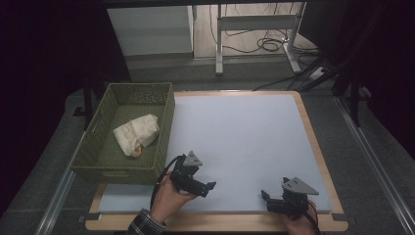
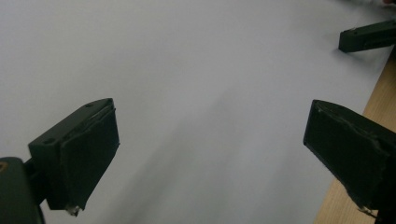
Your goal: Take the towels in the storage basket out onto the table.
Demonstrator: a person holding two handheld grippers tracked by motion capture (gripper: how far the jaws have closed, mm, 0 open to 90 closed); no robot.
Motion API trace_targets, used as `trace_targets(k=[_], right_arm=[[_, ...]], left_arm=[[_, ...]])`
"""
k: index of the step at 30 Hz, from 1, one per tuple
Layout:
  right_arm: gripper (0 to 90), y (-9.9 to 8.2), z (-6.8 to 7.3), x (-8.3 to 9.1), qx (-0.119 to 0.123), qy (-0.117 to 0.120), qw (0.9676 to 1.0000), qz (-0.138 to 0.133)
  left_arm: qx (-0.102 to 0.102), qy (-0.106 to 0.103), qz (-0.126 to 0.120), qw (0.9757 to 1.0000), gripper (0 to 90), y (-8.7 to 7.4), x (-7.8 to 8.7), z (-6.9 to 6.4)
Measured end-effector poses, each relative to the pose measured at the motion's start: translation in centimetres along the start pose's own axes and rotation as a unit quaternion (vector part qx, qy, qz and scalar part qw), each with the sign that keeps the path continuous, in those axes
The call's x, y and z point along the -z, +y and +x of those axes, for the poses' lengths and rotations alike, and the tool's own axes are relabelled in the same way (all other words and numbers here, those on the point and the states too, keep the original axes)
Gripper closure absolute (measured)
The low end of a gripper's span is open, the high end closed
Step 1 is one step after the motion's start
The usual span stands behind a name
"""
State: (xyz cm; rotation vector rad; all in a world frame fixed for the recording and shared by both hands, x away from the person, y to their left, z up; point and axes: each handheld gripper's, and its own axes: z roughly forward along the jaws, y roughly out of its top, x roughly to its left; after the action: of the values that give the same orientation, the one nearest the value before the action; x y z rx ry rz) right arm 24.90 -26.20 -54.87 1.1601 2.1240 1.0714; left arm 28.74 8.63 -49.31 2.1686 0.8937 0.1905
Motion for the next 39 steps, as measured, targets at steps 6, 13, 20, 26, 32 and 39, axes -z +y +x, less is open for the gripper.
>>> trace_targets(k=[6,13,20,26,32,39], right_arm=[[6.3,0.0,0.0,0.0,0.0,0.001,1.0,0.0],[6.2,0.0,0.0,0.0,0.0,0.001,1.0,0.001],[6.1,0.0,-0.1,0.0,0.001,0.002,1.0,0.001],[6.1,0.0,-0.1,-0.1,0.001,0.003,1.0,0.0],[6.1,0.0,0.0,0.0,0.0,0.002,1.0,0.001],[6.1,0.0,0.0,0.0,-0.001,0.003,1.0,0.002]], left_arm=[[0.002,-0.006,-0.001,1.0,4.0,0.8,0.0,0.3],[0.003,-0.01,-0.001,0.9999,4.2,1.4,0.1,0.5],[-0.004,-0.01,-0.006,0.9999,4.3,1.9,0.3,0.2],[-0.008,-0.006,-0.006,0.9999,4.4,2.1,0.6,0.6],[-0.01,-0.006,-0.009,0.9999,4.7,2.6,0.8,0.9],[-0.017,-0.017,-0.006,0.9997,5.0,3.4,0.5,1.0]])
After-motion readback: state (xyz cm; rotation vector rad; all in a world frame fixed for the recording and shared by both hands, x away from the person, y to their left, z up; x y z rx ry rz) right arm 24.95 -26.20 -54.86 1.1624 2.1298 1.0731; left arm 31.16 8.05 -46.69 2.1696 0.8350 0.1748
